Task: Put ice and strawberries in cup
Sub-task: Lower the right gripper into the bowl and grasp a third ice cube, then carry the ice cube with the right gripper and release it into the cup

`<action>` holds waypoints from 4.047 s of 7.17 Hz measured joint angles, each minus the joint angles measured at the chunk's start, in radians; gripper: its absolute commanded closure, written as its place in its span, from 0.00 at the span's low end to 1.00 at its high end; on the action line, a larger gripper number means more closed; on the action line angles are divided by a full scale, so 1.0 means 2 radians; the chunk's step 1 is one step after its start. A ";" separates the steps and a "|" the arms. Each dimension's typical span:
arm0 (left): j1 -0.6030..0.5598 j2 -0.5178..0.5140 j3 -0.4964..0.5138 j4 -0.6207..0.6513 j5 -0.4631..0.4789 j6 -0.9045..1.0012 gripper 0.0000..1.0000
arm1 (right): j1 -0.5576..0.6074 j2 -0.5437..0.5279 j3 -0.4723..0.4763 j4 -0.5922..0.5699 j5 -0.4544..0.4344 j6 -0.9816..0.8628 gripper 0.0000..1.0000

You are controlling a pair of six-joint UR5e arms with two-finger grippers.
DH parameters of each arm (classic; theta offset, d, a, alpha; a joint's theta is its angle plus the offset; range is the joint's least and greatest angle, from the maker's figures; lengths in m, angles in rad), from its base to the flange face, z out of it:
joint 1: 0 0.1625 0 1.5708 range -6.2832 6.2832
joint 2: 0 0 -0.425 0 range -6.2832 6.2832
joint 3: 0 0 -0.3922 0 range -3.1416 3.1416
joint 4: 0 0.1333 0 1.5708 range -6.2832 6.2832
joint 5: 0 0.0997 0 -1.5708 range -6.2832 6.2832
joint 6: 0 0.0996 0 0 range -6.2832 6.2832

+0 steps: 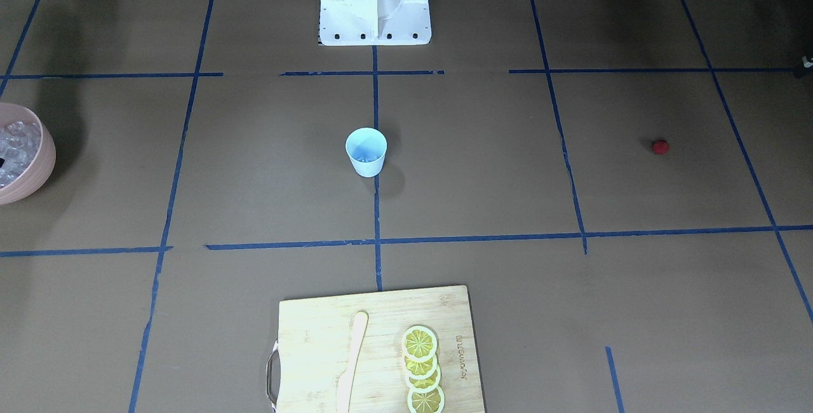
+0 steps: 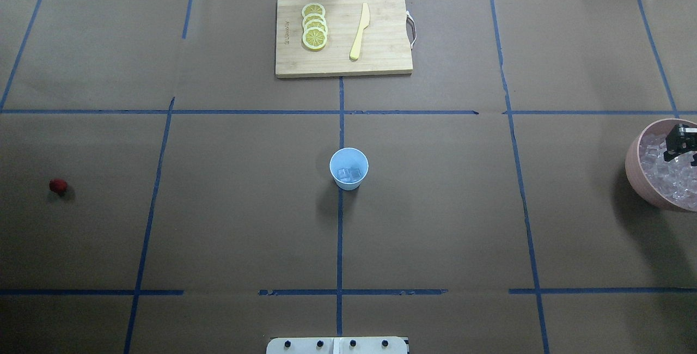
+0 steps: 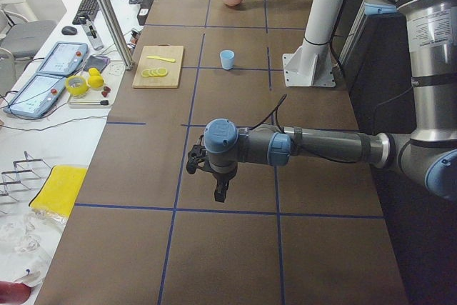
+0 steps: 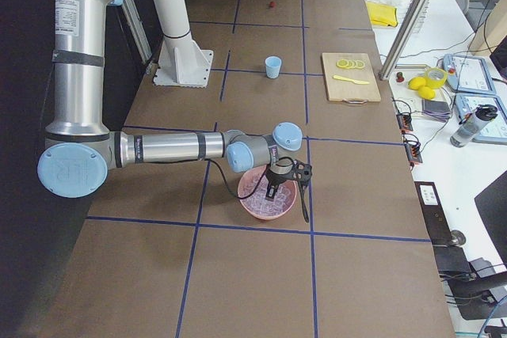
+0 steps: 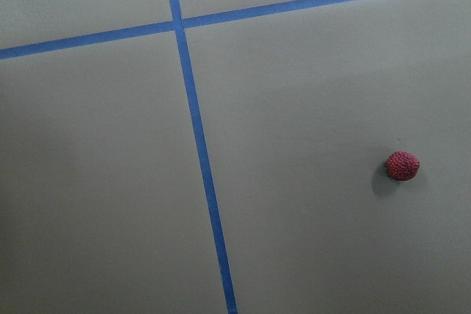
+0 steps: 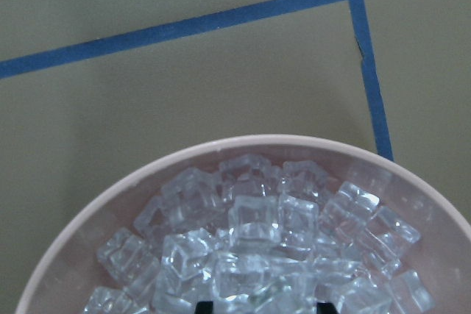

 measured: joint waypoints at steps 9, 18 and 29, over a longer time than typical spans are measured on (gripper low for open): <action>0.000 0.000 0.000 0.000 0.000 0.000 0.00 | 0.023 -0.008 0.084 -0.001 0.000 0.012 0.97; 0.000 0.001 0.002 -0.022 0.000 -0.004 0.00 | -0.306 0.300 0.138 -0.068 -0.193 0.601 0.96; 0.000 0.001 0.002 -0.022 0.000 -0.004 0.00 | -0.363 0.402 0.011 -0.075 -0.252 0.646 0.43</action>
